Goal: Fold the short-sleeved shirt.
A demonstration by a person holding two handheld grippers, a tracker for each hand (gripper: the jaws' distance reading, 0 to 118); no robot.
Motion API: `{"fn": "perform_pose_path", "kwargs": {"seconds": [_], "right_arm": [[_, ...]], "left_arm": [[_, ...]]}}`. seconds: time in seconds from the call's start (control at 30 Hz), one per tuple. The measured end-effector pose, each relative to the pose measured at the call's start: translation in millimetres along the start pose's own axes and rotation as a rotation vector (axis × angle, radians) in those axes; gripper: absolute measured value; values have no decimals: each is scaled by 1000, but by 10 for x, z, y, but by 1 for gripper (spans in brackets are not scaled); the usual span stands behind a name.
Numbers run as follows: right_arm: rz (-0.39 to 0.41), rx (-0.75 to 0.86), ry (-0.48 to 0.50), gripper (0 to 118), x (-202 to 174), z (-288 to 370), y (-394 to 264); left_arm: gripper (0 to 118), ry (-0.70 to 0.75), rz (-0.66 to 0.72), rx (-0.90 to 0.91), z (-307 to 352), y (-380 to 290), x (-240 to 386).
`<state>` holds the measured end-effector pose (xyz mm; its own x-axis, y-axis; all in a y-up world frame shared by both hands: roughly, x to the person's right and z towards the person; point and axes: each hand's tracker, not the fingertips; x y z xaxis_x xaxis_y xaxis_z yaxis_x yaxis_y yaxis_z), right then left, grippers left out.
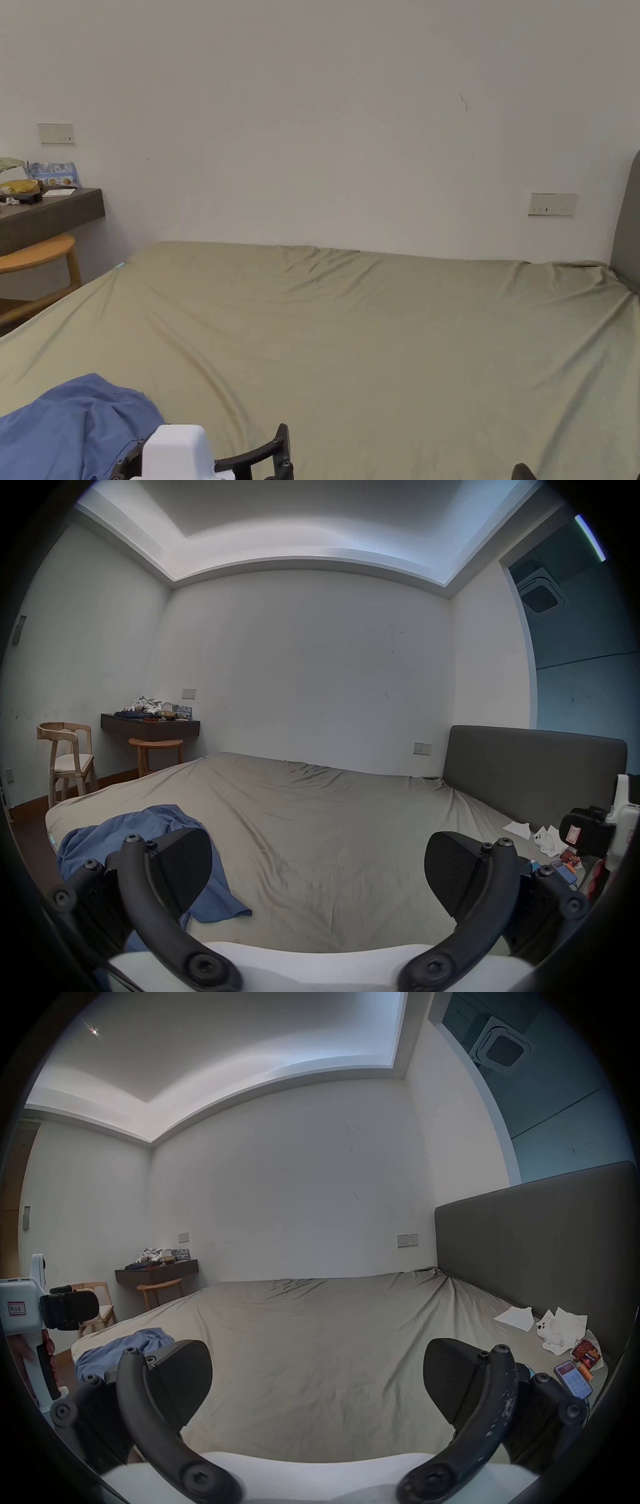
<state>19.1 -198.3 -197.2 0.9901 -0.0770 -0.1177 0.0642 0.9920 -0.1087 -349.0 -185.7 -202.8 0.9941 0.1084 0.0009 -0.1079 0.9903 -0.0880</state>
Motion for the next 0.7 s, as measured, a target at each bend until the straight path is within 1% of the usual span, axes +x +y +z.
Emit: {"fn": "perform_pose_path", "kwargs": {"seconds": [0.17,0.3,0.4,0.43,0.47,0.5,0.53,0.57,0.6,0.63,0.67,0.7], "right_arm": [[-7,-3,12,118,8,5,23],[10,-4,11,118,-7,8,24],[18,2,-11,118,-17,15,25],[15,5,-8,118,-3,20,29],[7,9,-2,118,4,27,36],[-2,17,9,108,13,41,42],[-7,24,21,86,11,58,49],[-1,31,29,41,11,74,60],[19,32,12,8,-15,72,71],[63,28,-40,2,-45,64,78],[81,36,-88,1,-59,71,80],[69,41,-57,1,-64,75,83]], "left_arm": [[118,0,15,-2,-5,12,-19],[118,-1,20,-3,-3,21,-18],[118,-31,22,-6,13,32,-14],[115,-39,16,-1,28,34,-6],[103,-46,4,11,51,35,10],[72,-39,-23,50,84,39,37],[38,-24,-49,72,100,37,64],[5,2,-85,81,100,35,94],[0,46,-114,82,85,33,123],[0,53,-117,100,80,31,125],[0,32,-93,97,87,37,108],[0,11,-95,86,81,50,112]]}}
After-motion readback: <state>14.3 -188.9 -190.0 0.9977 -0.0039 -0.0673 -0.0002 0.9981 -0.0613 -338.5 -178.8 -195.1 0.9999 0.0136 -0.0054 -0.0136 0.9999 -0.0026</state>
